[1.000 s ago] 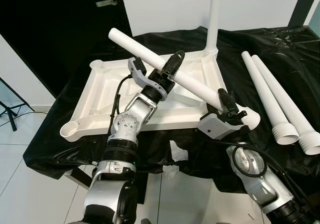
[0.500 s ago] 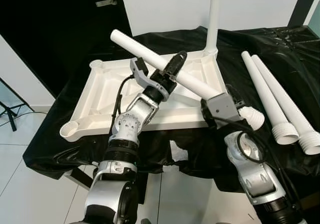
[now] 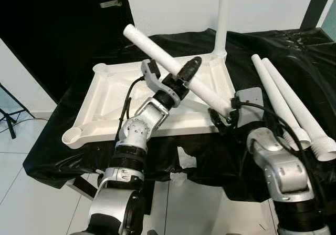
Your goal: Building children table
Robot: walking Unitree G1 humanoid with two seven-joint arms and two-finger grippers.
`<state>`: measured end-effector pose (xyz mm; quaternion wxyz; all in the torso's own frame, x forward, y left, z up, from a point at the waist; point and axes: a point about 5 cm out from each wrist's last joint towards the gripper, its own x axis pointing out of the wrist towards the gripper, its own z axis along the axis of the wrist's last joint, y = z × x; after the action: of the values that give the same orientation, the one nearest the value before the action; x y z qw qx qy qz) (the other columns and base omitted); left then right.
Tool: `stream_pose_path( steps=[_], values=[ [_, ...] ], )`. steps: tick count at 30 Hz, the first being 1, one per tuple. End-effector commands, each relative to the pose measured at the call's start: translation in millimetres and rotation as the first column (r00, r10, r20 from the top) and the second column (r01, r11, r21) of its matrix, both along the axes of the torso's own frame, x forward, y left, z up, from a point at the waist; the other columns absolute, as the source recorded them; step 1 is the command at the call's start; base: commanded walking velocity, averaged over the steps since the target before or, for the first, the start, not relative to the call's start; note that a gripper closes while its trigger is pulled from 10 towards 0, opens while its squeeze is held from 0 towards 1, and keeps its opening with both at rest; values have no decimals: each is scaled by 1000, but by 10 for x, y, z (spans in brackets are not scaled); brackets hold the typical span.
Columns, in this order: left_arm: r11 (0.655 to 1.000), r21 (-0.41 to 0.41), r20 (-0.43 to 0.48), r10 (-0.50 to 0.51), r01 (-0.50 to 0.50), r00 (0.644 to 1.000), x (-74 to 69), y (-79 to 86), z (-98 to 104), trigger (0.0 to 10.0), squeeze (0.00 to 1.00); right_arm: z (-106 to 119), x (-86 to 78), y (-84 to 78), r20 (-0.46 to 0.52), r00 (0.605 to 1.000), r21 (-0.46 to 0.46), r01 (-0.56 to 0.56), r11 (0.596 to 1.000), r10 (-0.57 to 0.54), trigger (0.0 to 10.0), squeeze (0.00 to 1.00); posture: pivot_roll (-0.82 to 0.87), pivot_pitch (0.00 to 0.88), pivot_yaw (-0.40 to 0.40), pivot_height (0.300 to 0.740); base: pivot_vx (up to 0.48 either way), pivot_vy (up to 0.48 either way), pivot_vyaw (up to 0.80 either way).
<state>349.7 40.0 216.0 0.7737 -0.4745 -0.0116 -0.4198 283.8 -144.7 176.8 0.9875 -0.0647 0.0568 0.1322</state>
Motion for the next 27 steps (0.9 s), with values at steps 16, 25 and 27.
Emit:
stream_pose_path(
  steps=[16,25,27],
  values=[
    [966,-205,268,-101,159,958,-109,117,198,0,0,59,40,-71,-61,998,91,4,996,2,0,0,-213,0,112,740,0,0,0],
    [974,-167,277,-104,155,955,-116,84,211,10000,0,55,7,69,-46,999,84,-25,996,29,0,0,-214,0,116,740,0,0,0],
    [975,-162,276,-106,155,955,-116,78,210,10000,0,55,6,74,-46,998,85,-26,996,30,0,0,-214,0,116,740,0,0,0]
  ],
)
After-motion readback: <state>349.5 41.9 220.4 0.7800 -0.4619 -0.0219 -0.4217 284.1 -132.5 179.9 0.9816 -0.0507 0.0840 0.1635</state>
